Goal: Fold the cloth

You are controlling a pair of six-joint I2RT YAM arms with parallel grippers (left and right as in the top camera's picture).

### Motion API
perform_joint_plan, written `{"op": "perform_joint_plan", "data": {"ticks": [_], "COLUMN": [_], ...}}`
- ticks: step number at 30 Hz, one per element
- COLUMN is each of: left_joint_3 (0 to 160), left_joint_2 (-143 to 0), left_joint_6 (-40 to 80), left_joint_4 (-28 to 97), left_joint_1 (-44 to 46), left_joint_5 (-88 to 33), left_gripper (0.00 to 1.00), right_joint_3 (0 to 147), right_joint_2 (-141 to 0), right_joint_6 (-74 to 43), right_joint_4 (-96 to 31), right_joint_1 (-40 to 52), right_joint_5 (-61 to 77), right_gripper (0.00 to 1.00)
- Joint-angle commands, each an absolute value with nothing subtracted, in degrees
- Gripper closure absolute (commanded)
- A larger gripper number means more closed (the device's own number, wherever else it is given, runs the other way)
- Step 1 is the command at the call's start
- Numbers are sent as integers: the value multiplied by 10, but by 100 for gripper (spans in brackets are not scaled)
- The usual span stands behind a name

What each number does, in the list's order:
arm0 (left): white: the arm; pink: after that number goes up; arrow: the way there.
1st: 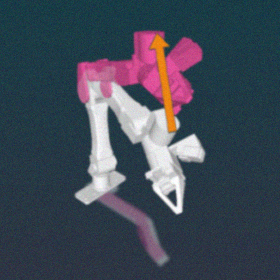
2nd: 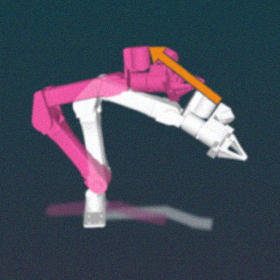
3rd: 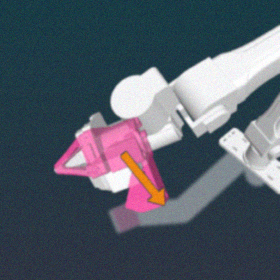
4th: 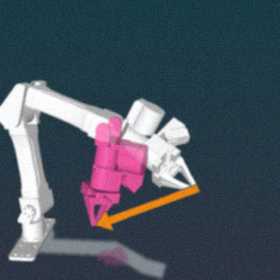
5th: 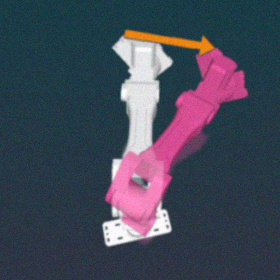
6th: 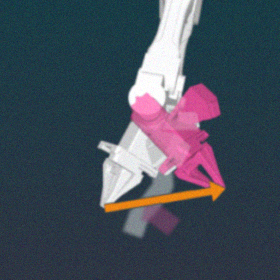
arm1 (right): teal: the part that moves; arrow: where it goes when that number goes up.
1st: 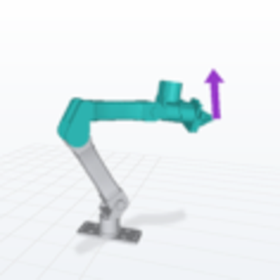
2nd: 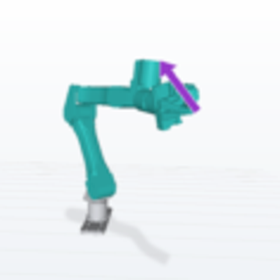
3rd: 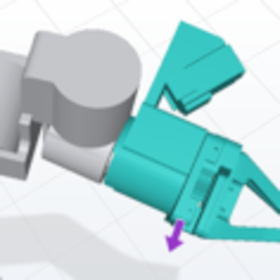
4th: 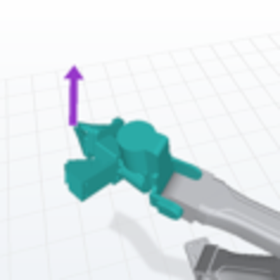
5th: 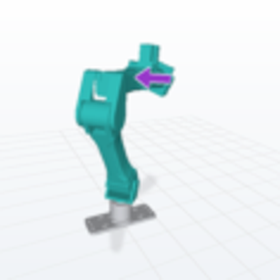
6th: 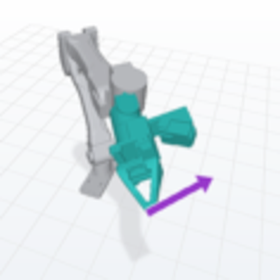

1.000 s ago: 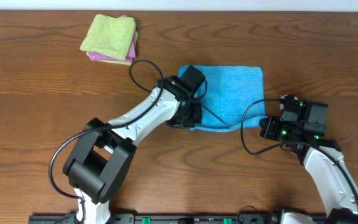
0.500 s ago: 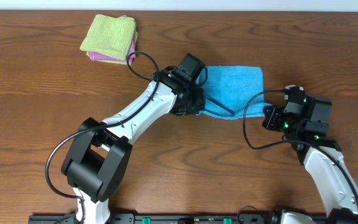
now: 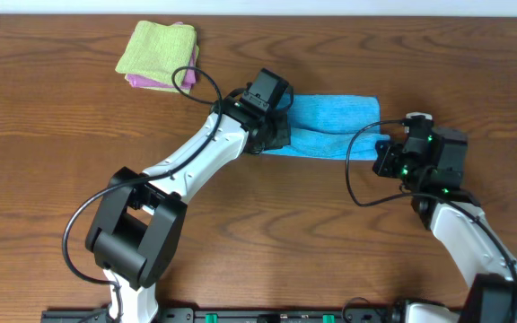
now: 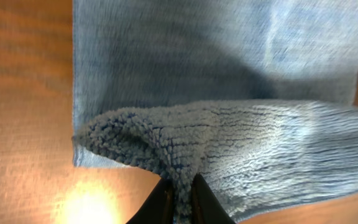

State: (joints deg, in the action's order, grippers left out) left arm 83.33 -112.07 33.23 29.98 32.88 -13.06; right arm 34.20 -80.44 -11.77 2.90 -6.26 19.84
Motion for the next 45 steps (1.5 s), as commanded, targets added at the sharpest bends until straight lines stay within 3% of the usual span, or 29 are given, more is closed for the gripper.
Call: {"op": "perform_joint_plan", "data": {"ticks": [1, 14, 32, 45], "left_joint_3": [844, 844, 844, 844], "left_joint_2": [-1131, -1160, -1174, -1205], "left_joint_6": [335, 343, 350, 362], "left_joint_4": [284, 255, 163, 118], "left_joint_1": [326, 325, 299, 283], "left_joint_5": [-114, -95, -43, -68], "left_gripper": [88, 87, 85, 82], "right_joint_3": [352, 355, 470, 481], "right_joint_2": [-813, -829, -966, -976], "right_joint_6": [-138, -142, -136, -126], "right_joint_4": [40, 91, 97, 95], "right_joint_1": [-55, -52, -29, -29], "right_joint_5": [184, 163, 158, 143], "right_gripper": [99, 99, 99, 99]}}
